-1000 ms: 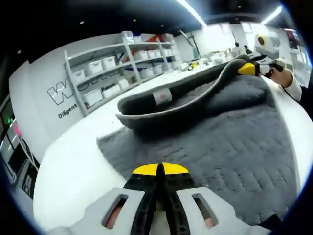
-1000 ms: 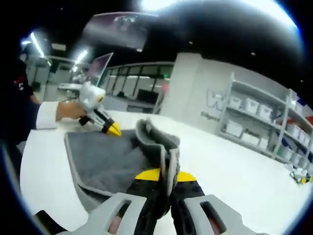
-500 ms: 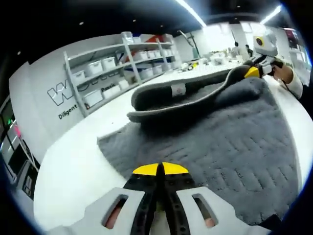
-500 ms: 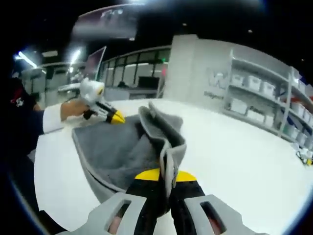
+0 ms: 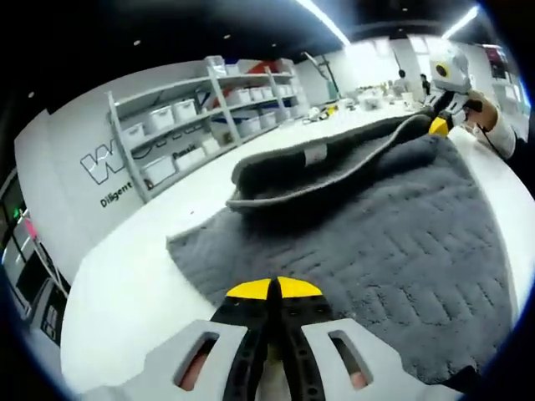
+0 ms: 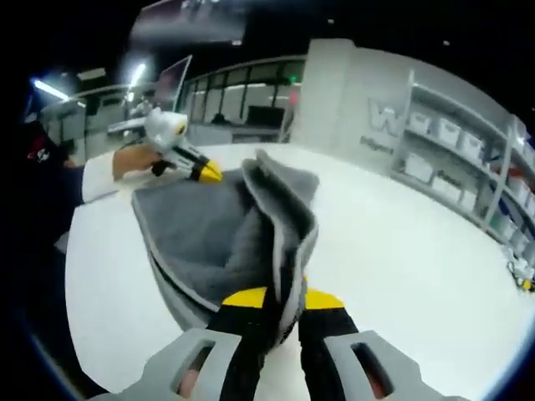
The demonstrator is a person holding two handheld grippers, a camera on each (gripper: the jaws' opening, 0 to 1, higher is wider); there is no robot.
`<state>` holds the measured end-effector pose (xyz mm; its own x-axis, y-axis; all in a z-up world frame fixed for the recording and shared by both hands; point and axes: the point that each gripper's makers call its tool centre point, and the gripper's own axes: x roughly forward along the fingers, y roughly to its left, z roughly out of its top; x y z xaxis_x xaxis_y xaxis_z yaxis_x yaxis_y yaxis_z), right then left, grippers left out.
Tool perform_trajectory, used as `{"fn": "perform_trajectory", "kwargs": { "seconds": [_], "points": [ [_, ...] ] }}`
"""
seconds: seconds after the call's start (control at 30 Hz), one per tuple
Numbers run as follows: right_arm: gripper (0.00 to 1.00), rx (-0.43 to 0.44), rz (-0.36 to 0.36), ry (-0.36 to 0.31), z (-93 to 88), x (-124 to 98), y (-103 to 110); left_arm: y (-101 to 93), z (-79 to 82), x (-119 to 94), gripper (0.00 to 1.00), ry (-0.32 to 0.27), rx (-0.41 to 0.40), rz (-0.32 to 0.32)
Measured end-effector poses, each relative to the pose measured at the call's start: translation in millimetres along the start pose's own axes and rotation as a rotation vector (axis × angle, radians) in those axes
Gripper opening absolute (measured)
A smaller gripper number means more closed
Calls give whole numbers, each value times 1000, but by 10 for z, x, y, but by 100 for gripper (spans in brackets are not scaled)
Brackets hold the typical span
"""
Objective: Open the folded towel by lifting each exposed corner and separating the folded layers until the towel lies flat within the target outline without major curled edges
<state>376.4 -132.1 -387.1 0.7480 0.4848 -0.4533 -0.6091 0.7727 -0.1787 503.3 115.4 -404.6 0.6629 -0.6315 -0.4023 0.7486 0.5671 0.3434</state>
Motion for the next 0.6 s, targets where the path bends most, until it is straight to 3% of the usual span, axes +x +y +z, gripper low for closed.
{"fn": "perform_trajectory", "kwargs": {
  "seconds": [0.1, 0.27, 0.47, 0.6],
  "points": [
    [23, -7, -3, 5, -15, 20, -33, 5, 1, 2, 1, -2, -9, -3],
    [34, 22, 15, -79, 179, 72, -49, 0, 2, 8, 1, -3, -9, -3],
    [34, -139, -14, -138, 393, 221, -23, 1, 0, 11, 1, -5, -4, -1],
    [34, -179, -2, -145, 470, 337, 18, 3, -5, 14, 1, -14, -31, -10]
  ]
}}
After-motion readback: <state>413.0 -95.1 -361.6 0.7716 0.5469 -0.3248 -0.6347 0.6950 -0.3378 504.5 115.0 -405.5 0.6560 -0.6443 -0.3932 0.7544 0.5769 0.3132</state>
